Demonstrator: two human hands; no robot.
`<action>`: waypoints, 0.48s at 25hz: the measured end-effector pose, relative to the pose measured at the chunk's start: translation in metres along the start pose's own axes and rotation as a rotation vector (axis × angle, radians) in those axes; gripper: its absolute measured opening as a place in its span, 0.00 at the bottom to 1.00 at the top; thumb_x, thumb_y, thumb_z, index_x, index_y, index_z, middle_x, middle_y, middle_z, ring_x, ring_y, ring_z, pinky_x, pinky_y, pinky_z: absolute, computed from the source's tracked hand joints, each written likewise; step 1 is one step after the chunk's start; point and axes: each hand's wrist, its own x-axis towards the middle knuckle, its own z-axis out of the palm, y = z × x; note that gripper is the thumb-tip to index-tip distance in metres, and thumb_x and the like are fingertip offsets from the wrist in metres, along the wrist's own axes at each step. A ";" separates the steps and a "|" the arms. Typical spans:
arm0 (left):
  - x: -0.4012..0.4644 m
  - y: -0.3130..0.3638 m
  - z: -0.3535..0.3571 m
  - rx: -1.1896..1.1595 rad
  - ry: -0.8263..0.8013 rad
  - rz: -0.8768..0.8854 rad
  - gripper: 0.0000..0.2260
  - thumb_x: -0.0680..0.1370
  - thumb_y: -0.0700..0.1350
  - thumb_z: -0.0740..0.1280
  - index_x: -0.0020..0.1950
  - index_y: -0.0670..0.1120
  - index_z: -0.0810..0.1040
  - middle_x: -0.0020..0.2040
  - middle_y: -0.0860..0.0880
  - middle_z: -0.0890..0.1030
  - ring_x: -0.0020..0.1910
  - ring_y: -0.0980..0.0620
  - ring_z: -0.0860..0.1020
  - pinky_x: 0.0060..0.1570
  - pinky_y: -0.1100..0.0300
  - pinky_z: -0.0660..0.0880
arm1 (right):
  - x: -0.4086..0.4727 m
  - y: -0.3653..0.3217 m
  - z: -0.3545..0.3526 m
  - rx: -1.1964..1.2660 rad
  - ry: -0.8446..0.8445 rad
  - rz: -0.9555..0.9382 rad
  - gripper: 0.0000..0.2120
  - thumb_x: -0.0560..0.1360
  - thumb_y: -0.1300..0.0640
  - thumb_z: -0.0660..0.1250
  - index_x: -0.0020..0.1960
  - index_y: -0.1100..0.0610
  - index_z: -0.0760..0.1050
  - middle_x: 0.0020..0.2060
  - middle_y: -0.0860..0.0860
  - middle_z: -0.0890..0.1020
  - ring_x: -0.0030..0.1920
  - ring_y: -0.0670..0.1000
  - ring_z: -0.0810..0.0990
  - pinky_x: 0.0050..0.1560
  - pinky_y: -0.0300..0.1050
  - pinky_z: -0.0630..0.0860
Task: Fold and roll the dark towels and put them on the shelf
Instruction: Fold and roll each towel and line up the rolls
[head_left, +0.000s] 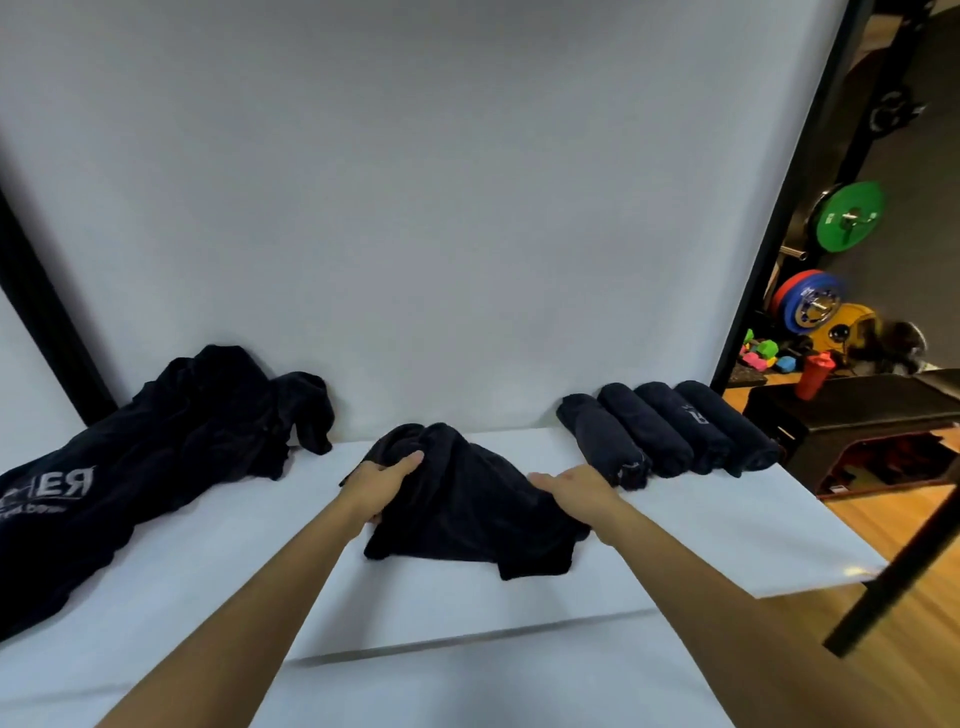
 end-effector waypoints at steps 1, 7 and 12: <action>-0.004 -0.003 0.002 0.000 -0.002 -0.028 0.21 0.75 0.61 0.69 0.50 0.43 0.79 0.44 0.47 0.81 0.41 0.49 0.79 0.39 0.57 0.76 | 0.000 0.007 0.005 -0.111 -0.028 -0.041 0.22 0.73 0.46 0.72 0.32 0.54 0.63 0.27 0.49 0.65 0.29 0.49 0.66 0.31 0.43 0.62; -0.030 -0.014 0.015 0.251 -0.011 0.098 0.11 0.80 0.48 0.67 0.41 0.44 0.73 0.40 0.47 0.76 0.37 0.51 0.74 0.38 0.60 0.71 | -0.016 0.012 -0.005 -0.320 -0.061 -0.044 0.12 0.74 0.54 0.68 0.39 0.61 0.70 0.35 0.54 0.74 0.35 0.53 0.73 0.34 0.43 0.69; -0.073 0.046 -0.009 -0.412 0.245 0.167 0.10 0.79 0.50 0.62 0.55 0.45 0.77 0.49 0.47 0.78 0.52 0.44 0.77 0.49 0.52 0.73 | -0.048 -0.039 -0.058 0.503 0.021 -0.138 0.10 0.77 0.55 0.64 0.52 0.60 0.80 0.47 0.54 0.83 0.48 0.55 0.81 0.53 0.50 0.78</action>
